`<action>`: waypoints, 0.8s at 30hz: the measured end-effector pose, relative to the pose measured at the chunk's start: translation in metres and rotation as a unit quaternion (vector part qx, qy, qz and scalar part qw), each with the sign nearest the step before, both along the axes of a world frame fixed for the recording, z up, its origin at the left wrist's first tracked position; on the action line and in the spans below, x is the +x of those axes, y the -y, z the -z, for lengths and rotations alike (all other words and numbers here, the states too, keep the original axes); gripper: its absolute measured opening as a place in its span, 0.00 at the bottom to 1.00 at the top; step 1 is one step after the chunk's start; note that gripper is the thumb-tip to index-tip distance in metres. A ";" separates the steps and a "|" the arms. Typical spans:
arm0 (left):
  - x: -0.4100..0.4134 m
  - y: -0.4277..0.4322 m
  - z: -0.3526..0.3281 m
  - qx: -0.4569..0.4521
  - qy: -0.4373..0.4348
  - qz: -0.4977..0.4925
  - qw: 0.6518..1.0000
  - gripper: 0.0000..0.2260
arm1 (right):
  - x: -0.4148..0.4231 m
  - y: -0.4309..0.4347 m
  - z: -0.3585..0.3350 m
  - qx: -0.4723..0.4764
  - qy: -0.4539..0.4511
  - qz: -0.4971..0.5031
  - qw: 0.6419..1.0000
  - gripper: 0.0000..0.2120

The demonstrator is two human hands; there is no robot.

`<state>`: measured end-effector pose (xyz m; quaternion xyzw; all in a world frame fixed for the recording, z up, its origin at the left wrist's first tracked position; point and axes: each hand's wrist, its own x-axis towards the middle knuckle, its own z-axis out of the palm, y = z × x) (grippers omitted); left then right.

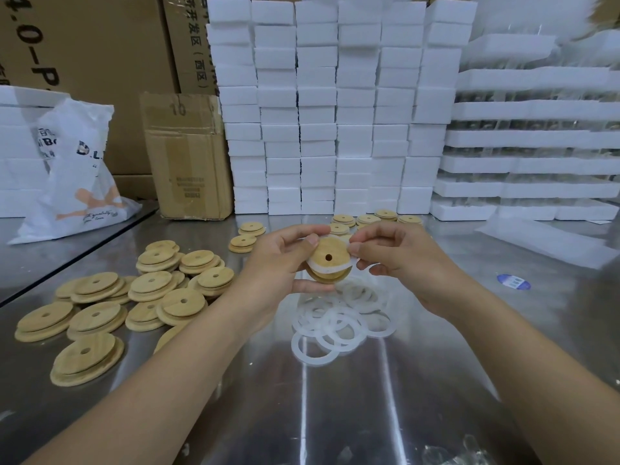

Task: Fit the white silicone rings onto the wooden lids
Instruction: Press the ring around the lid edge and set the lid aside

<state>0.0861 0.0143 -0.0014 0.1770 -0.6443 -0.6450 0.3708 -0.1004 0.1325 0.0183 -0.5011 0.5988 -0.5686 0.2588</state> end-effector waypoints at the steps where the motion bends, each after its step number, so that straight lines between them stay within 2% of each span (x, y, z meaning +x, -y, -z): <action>1: -0.001 -0.001 0.001 -0.002 -0.002 -0.004 1.000 0.11 | 0.000 0.000 0.000 0.000 0.000 0.002 1.000 0.03; 7: 0.000 -0.002 0.001 0.013 -0.007 -0.018 1.000 0.08 | 0.004 0.000 0.003 0.003 -0.022 0.009 1.000 0.07; 14: -0.001 -0.003 0.005 -0.013 -0.014 -0.047 0.999 0.11 | 0.006 0.004 0.007 -0.002 -0.034 -0.003 0.999 0.10; 24: 0.001 -0.002 -0.002 0.060 -0.079 -0.037 0.994 0.12 | 0.011 0.002 0.003 -0.029 -0.025 -0.024 0.999 0.14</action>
